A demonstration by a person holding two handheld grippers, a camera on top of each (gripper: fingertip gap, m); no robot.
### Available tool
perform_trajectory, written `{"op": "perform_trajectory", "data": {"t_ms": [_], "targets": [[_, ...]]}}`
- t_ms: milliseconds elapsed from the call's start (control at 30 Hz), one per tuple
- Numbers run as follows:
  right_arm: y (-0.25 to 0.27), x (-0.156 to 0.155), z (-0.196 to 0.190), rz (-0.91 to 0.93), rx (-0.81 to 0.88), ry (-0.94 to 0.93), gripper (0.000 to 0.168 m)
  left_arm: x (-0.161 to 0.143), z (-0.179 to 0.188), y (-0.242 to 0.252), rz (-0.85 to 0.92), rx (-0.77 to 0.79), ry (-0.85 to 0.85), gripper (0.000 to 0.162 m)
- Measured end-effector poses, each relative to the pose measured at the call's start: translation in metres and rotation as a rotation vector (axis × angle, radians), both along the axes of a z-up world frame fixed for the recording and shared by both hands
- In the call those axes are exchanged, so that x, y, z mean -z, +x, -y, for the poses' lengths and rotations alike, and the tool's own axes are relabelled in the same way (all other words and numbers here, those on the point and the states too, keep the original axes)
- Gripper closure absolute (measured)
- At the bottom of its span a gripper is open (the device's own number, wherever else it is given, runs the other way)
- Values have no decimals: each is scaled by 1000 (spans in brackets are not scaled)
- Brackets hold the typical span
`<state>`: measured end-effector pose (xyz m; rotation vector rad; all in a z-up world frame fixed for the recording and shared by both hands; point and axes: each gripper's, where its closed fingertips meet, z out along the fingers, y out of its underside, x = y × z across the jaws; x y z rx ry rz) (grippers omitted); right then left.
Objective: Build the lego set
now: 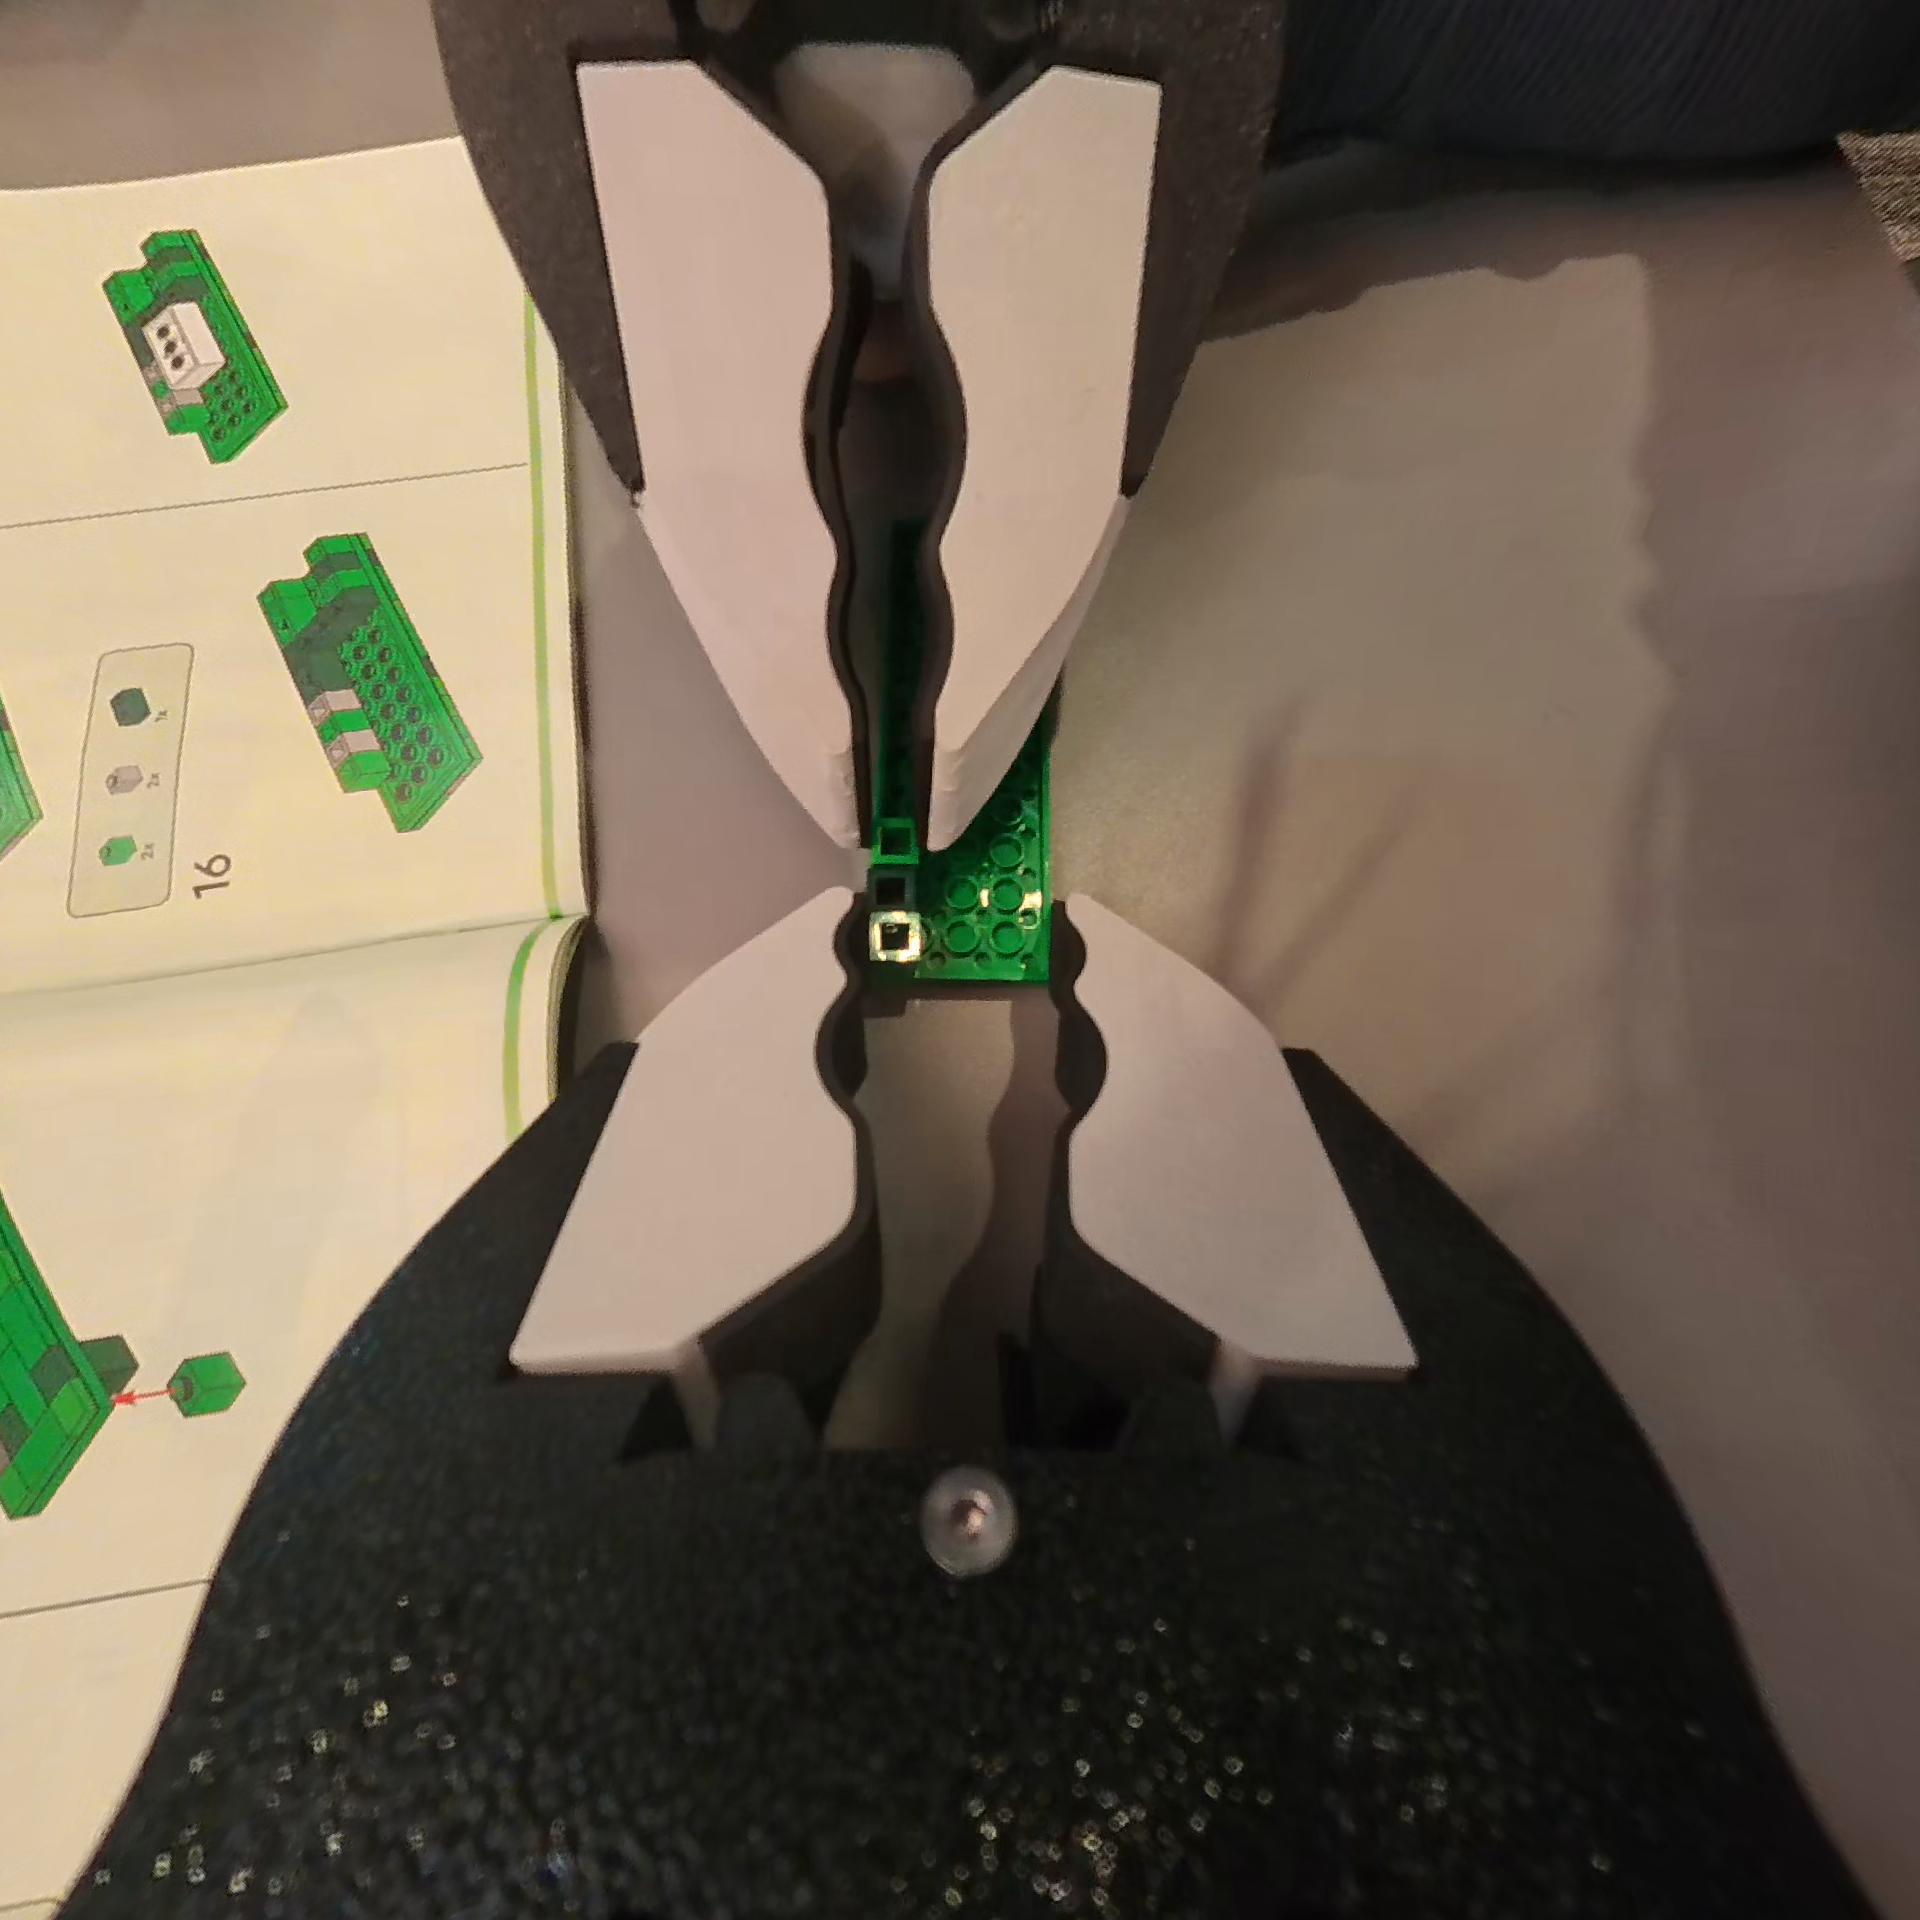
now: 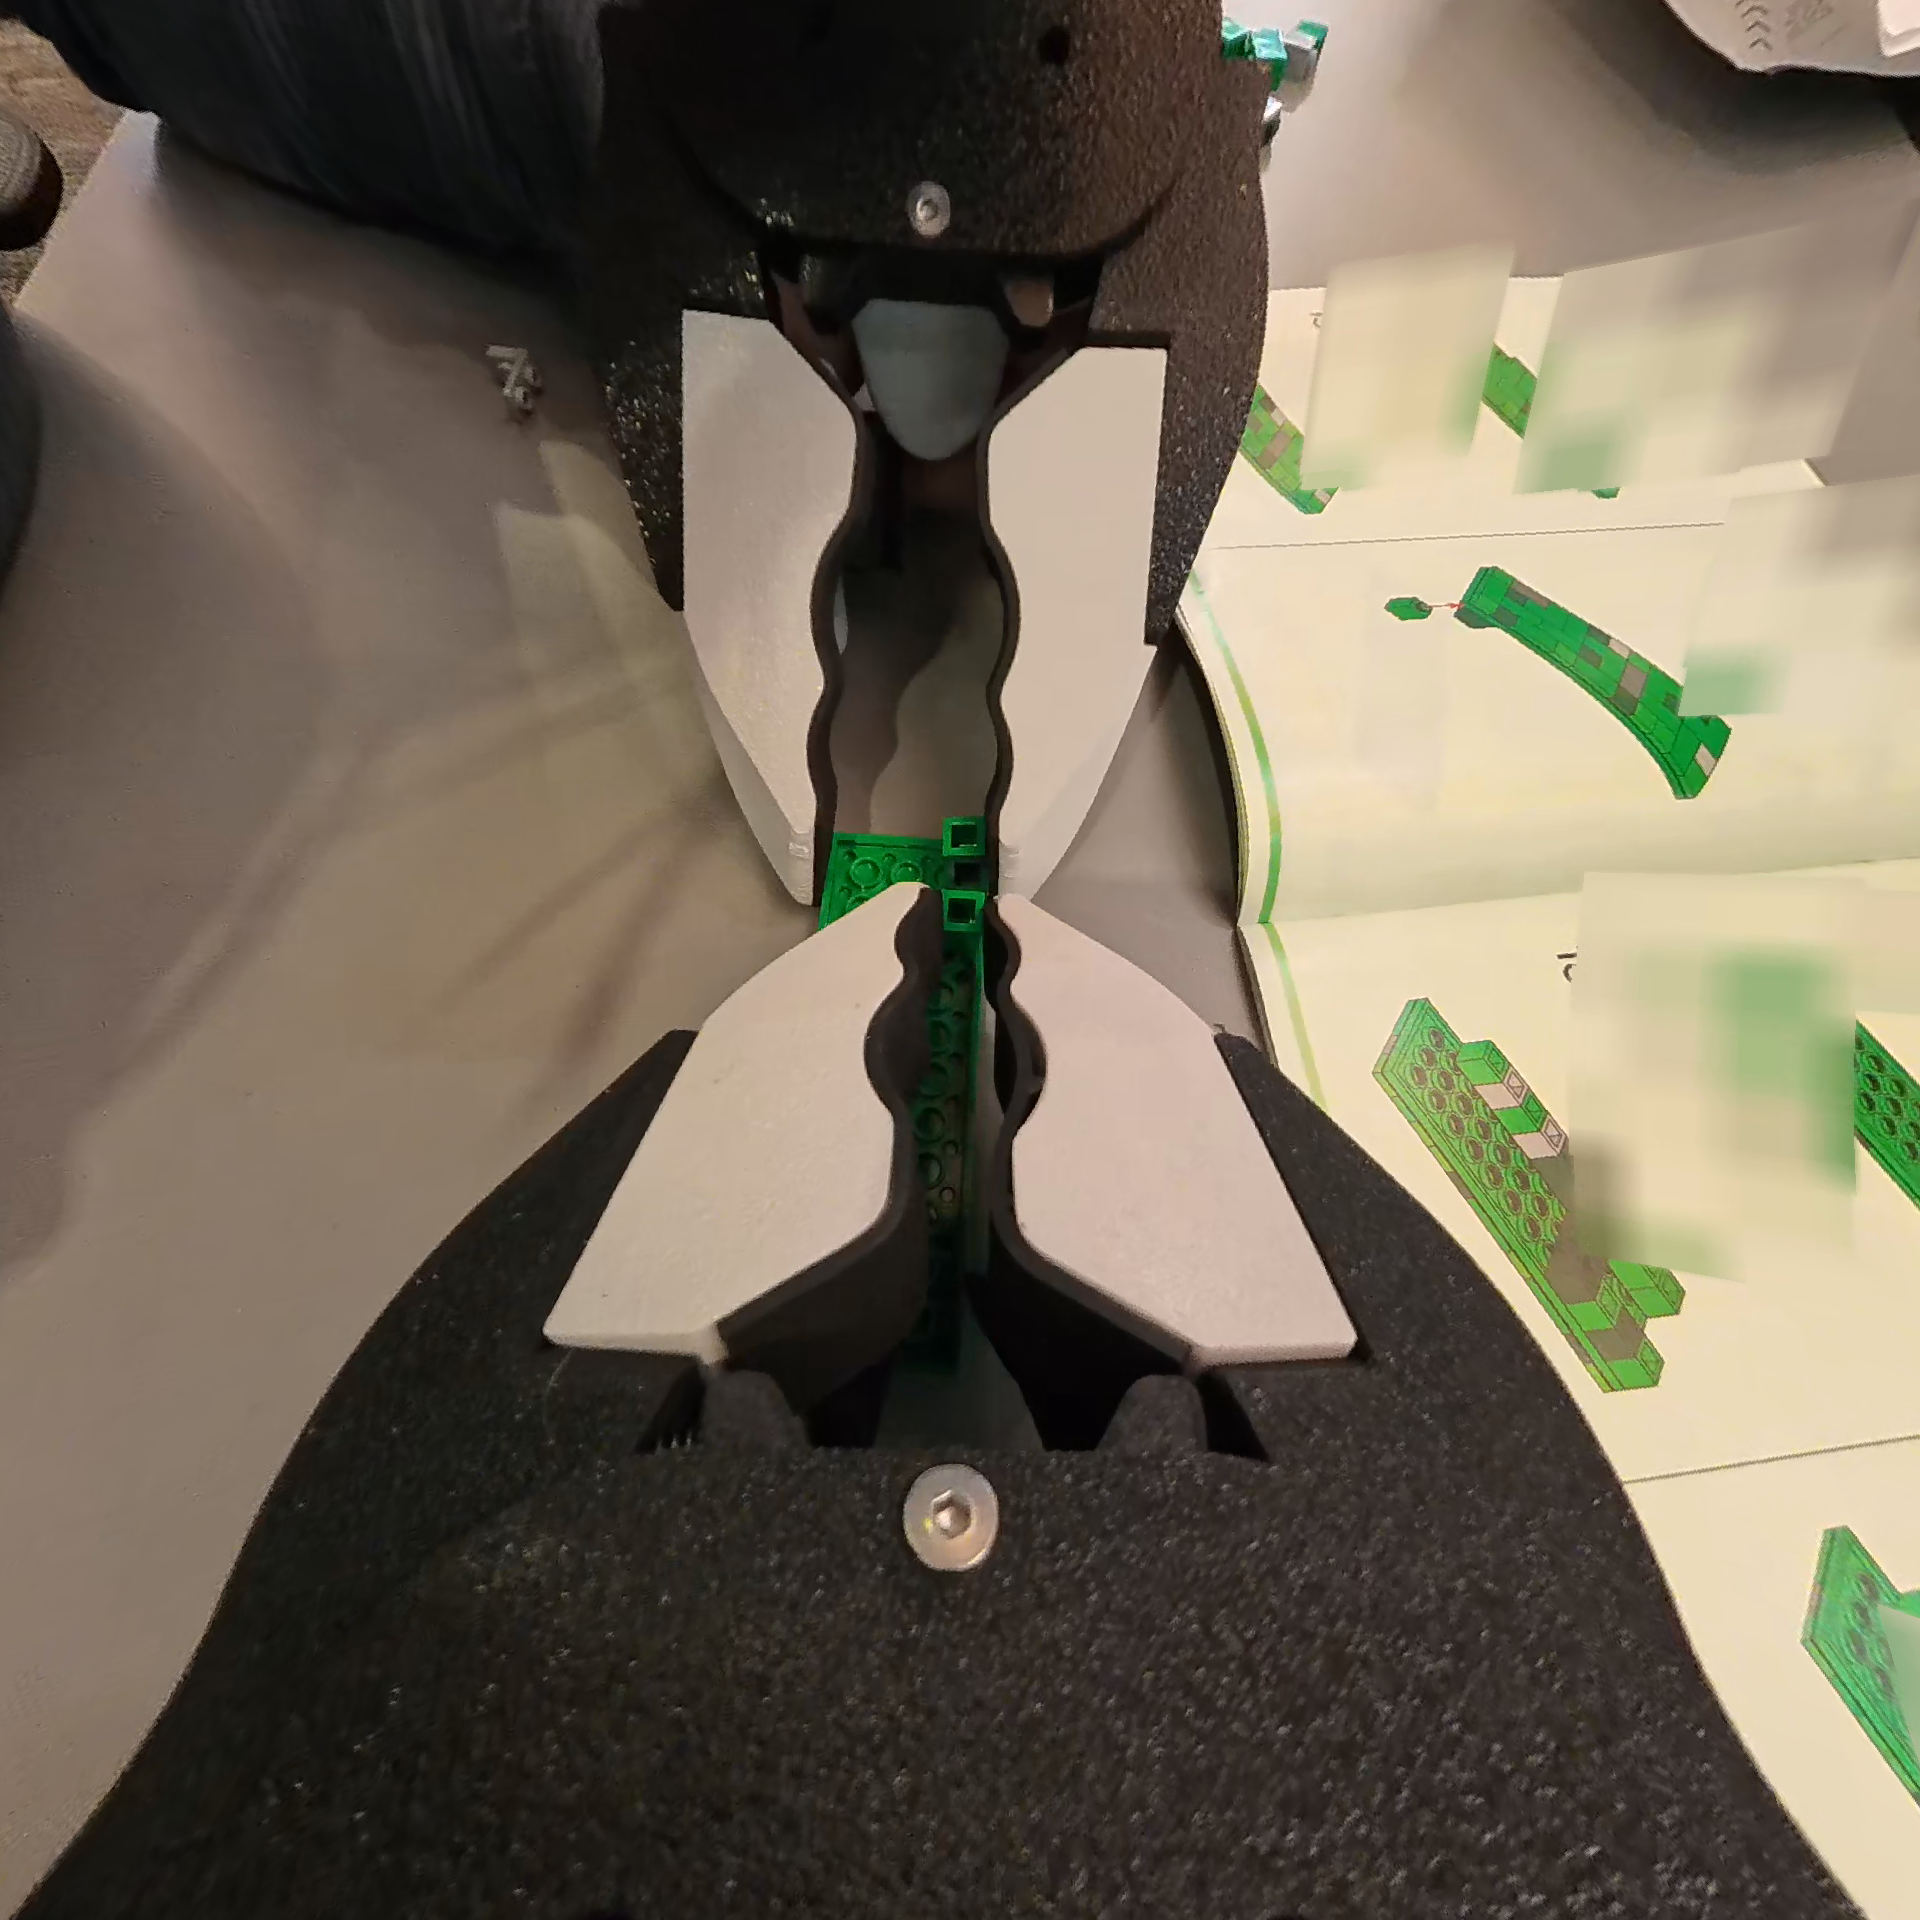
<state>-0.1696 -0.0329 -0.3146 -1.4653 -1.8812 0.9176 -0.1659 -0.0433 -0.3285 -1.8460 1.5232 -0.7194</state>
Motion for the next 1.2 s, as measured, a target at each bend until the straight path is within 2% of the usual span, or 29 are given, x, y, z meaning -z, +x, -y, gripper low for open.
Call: {"op": "perform_trajectory", "data": {"t_ms": [33,1200], "targets": [[0,0,0,-1,-1,1,161,0,0,0,0,0,0,129],[0,0,1,-5,-7,8,161,0,0,0,1,2,-5,129]]}}
